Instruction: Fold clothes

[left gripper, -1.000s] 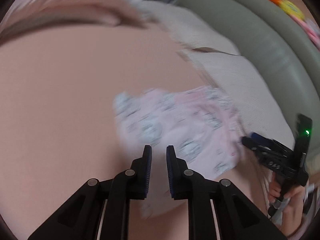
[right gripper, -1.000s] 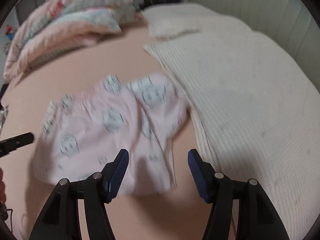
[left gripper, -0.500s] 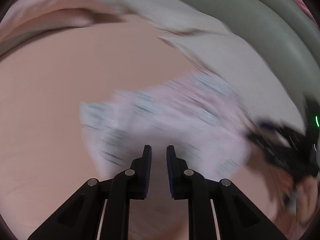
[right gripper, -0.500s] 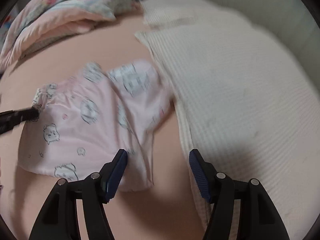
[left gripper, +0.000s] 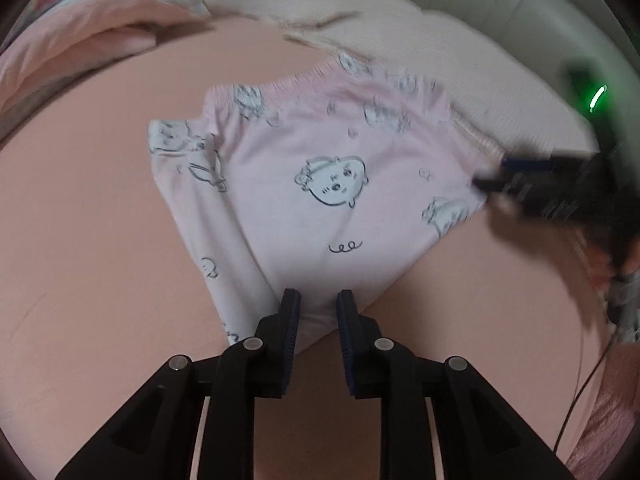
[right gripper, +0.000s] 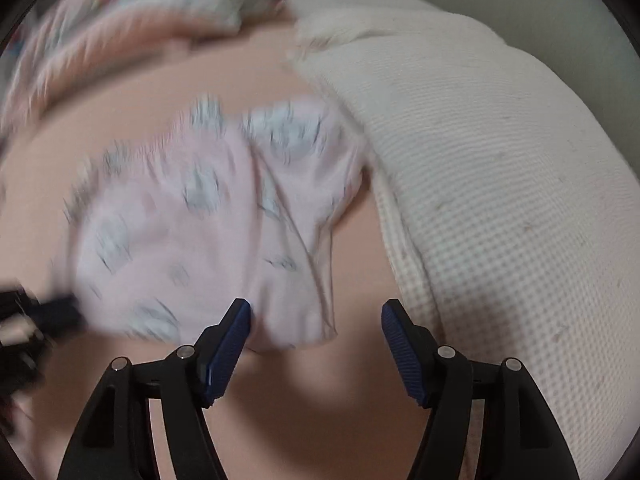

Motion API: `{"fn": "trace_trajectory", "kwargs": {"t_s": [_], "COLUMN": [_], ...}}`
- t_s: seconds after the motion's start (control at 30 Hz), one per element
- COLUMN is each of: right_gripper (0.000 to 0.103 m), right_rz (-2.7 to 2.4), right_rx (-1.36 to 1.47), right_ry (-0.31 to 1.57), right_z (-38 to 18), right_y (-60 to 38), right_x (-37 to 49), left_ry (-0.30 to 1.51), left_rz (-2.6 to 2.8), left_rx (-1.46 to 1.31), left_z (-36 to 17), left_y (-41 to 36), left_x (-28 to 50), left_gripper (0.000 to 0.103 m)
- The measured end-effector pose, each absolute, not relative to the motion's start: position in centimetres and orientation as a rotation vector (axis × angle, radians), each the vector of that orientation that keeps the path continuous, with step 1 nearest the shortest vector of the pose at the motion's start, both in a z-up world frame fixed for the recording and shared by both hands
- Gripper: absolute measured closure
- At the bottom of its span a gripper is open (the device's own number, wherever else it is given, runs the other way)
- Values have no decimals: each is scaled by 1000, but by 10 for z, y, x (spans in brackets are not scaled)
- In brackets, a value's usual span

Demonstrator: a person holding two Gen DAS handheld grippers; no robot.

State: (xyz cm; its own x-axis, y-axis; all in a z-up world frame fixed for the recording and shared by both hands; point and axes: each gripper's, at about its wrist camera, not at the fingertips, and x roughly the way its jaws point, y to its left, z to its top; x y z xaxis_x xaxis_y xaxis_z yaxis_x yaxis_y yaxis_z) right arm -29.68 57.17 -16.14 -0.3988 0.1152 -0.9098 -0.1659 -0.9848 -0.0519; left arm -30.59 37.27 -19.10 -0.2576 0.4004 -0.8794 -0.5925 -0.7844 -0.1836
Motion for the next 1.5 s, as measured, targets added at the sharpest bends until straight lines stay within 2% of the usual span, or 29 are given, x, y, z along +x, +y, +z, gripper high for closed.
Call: {"fn": "trace_trajectory", "kwargs": {"t_s": [0.03, 0.1, 0.13, 0.17, 0.27, 0.33, 0.43, 0.5, 0.63, 0.73, 0.93, 1.23, 1.33, 1.5], "right_gripper": [32, 32, 39, 43, 44, 42, 39, 32, 32, 28, 23, 23, 19, 18], "right_rz": [2478, 2433, 2421, 2409, 2460, 2524, 2620, 2674, 2730, 2718, 2697, 2729, 2760, 2813], "right_rx": [-1625, -1614, -1593, -1571, -1525, -1499, -1457, -1443, -1492, -1500, -1569, -1637, -1636, -1650], "right_ry": [85, 154, 148, 142, 144, 151, 162, 202, 301, 280, 270, 88, 16, -49], "right_z": [-166, -166, -165, -165, -147, -130, -105, -97, -99, -97, -112, -126, -123, -115], "right_y": [577, 589, 590, 592, 558, 522, 469, 430, 425, 401, 350, 265, 235, 197], "right_x": [-288, -272, -264, -255, -234, -221, -202, -178, -148, -120, -92, -82, -77, -72], "left_ry": [217, 220, 231, 230, 173, 78, -42, -128, -213, -234, -85, -153, -171, -154], "left_rz": [2079, 2083, 2081, 2073, 2042, 2049, 2083, 2099, 2139, 2169, 2272, 2444, 2490, 2562], "left_rx": [-1388, -1438, -1467, -1488, -1548, -1567, -1569, -1559, -1532, -1511, -1493, -1515, -1517, -1498], "left_z": [-189, -190, -191, -192, -190, -184, -173, -166, -159, -148, -127, -124, -120, -98], "left_y": [367, 353, 347, 334, 291, 261, 223, 204, 190, 169, 123, 59, 41, 11], "left_x": [-307, -300, -297, -289, -266, -250, -224, -204, -165, -136, -93, -69, -65, -52], "left_gripper": [86, 84, 76, 74, 66, 57, 52, 48, 40, 35, 33, 33, 33, 33]}}
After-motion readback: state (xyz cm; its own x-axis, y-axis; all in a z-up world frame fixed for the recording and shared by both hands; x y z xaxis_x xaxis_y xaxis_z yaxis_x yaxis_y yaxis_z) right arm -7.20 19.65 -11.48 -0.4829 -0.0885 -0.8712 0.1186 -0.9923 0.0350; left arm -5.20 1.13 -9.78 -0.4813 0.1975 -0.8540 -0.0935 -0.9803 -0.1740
